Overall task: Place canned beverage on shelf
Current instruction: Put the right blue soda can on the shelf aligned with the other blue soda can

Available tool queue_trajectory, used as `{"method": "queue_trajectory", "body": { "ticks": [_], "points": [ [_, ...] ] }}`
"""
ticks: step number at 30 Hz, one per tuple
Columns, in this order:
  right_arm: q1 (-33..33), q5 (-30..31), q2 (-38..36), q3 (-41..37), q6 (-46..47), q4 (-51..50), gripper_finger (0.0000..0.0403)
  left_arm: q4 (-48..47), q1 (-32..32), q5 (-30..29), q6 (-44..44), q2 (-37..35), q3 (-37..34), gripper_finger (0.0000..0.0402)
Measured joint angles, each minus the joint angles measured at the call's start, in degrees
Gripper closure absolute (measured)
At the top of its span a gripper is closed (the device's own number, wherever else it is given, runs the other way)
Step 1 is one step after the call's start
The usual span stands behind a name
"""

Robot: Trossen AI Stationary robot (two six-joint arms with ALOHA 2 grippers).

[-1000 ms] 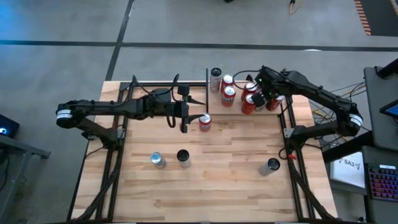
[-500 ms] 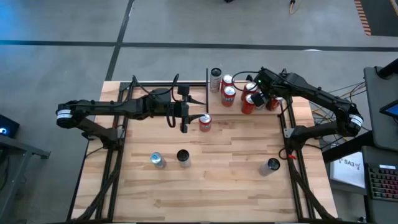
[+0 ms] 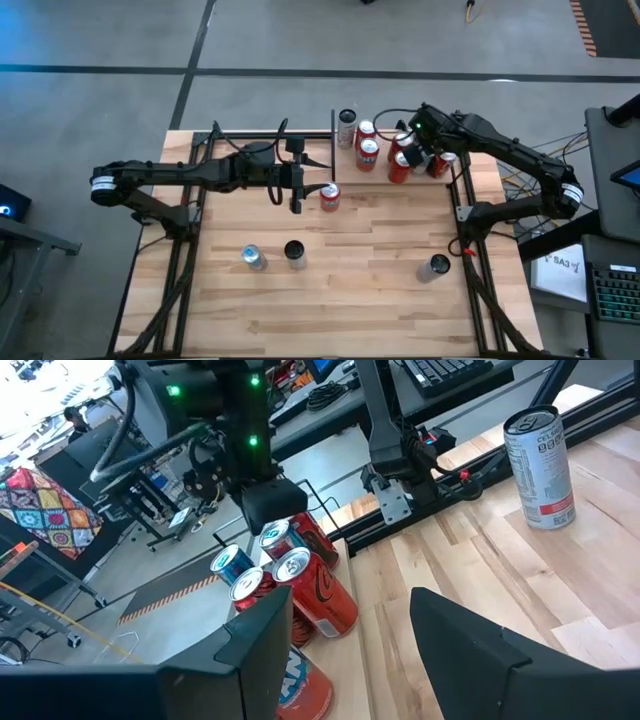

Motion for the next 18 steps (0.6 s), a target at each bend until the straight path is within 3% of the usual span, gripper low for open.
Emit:
{"method": "queue_trajectory", "body": {
  "ticks": [18],
  "points": [
    [0.02, -1.69, -7.4, -1.78, 6.49, 4.98, 0.0394, 0.83, 2.29, 0.24, 0.24, 0.0, 0.0, 0.0212]
  ]
}}
